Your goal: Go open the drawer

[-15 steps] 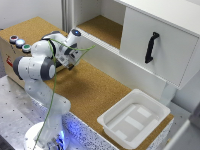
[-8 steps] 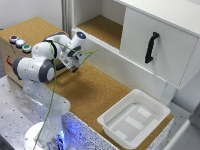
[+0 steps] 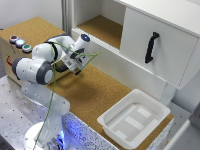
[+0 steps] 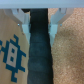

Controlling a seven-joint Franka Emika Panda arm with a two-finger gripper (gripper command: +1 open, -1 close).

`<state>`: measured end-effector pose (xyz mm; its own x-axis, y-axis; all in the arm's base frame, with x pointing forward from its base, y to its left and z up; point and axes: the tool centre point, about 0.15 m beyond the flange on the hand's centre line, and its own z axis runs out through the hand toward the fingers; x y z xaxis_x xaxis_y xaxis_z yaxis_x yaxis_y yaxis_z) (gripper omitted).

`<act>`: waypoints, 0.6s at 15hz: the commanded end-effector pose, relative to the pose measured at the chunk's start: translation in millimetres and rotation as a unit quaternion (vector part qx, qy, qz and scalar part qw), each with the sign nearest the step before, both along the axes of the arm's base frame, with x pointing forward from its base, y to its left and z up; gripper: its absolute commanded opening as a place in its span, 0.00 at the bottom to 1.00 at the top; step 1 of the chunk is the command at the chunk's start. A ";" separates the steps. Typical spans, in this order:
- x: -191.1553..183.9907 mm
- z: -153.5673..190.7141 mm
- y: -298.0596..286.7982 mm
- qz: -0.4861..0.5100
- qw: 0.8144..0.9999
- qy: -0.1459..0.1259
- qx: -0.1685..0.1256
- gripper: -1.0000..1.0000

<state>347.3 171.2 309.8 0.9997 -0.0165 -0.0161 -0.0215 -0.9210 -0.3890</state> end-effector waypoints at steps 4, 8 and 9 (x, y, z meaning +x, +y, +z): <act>-11.3 -42.6 -59.2 -0.034 0.999 -0.002 0.006 0.00; -9.4 -39.2 -76.6 -0.044 0.999 -0.004 0.000 0.00; -8.7 -38.0 -80.0 -0.047 0.999 -0.005 -0.002 0.00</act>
<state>343.5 129.2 308.5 0.9967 -0.0786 -0.0227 -0.0814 -0.9260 -0.3687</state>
